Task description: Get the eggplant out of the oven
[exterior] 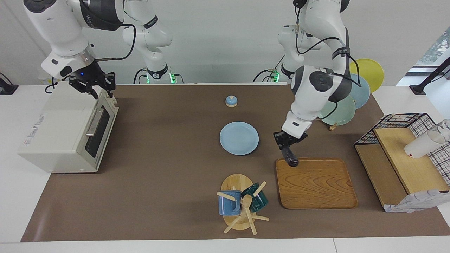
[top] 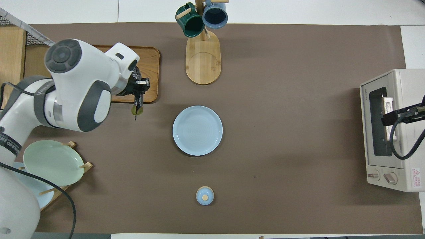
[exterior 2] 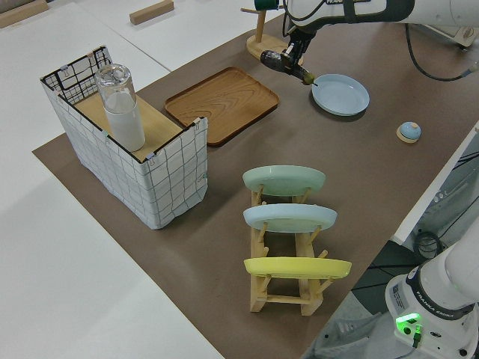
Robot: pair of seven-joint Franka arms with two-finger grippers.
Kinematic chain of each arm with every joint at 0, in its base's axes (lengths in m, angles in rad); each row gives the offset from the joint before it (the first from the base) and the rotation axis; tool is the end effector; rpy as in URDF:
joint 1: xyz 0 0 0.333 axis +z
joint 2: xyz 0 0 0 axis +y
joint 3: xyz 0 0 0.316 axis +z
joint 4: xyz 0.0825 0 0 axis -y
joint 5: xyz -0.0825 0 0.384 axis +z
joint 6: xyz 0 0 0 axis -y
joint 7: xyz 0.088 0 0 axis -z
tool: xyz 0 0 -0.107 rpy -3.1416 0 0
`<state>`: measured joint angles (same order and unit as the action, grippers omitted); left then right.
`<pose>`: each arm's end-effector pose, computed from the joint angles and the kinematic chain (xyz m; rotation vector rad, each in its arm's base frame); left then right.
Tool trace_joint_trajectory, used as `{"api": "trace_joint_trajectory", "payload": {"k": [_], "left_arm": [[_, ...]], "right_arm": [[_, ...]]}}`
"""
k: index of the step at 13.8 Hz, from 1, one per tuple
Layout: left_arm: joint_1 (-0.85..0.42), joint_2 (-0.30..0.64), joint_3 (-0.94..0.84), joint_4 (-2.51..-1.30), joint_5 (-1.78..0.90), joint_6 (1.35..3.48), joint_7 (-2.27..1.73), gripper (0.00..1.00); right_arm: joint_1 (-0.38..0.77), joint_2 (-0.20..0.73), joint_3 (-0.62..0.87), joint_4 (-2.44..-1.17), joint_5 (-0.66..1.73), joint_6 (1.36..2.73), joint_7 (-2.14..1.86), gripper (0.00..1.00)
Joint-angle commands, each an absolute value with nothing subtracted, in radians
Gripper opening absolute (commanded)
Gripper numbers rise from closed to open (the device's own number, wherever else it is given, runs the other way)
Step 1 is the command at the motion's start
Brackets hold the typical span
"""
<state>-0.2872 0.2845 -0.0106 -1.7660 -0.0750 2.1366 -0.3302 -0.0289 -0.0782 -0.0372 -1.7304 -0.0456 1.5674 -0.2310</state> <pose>0.6144 -0.1914 0.4102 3.0471 0.1074 0.0928 0.5241 -0.0403 0.5915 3.0980 0.2592 -0.1403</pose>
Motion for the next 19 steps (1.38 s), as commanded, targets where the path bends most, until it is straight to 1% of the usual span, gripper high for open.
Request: {"api": "trace_joint_trajectory", "payload": {"k": [1,3,5,8,9,10,11,12,13,15,19], "left_arm": [[-0.200,0.415,-0.021,-1.636,-0.081,2.143,-0.244,0.00],[-0.157,0.518,-0.020,-1.565,-0.078,2.175,-0.216,0.00],[-0.118,0.587,-0.020,-1.519,-0.078,2.209,-0.189,0.00],[-0.106,0.586,-0.020,-1.532,-0.078,2.227,-0.164,0.00],[-0.103,0.583,-0.020,-1.543,-0.080,2.224,-0.158,0.00],[-0.101,0.575,-0.020,-1.561,-0.080,2.227,-0.155,0.02],[-0.112,0.572,-0.017,-1.568,-0.078,2.226,-0.144,0.95],[-0.112,0.571,-0.015,-1.565,-0.080,2.223,-0.143,1.00],[-0.103,0.555,-0.018,-1.563,-0.080,2.217,-0.143,1.00],[-0.091,0.488,-0.014,-1.569,-0.081,2.166,-0.147,1.00],[-0.068,0.329,-0.011,-1.566,-0.080,1.920,-0.150,1.00]], "right_arm": [[-0.032,-0.049,-0.038,-1.695,-0.008,1.539,-0.249,1.00],[-0.028,-0.043,-0.035,-1.687,-0.009,1.531,-0.233,1.00],[0.018,-0.028,-0.054,-1.672,-0.018,1.513,-0.200,1.00],[0.018,0.003,-0.047,-1.666,-0.017,1.508,-0.170,1.00],[0.020,-0.008,-0.052,-1.666,-0.017,1.503,-0.170,1.00],[0.015,-0.035,-0.048,-1.670,-0.015,1.509,-0.169,1.00],[0.012,-0.041,-0.043,-1.671,-0.008,1.512,-0.167,1.00],[0.015,-0.047,-0.043,-1.671,-0.006,1.517,-0.164,1.00],[0.018,-0.060,-0.043,-1.672,-0.006,1.520,-0.166,1.00],[0.011,-0.061,-0.043,-1.678,-0.005,1.525,-0.166,1.00],[0.021,-0.060,-0.040,-1.671,-0.003,1.549,-0.167,1.00]]}}
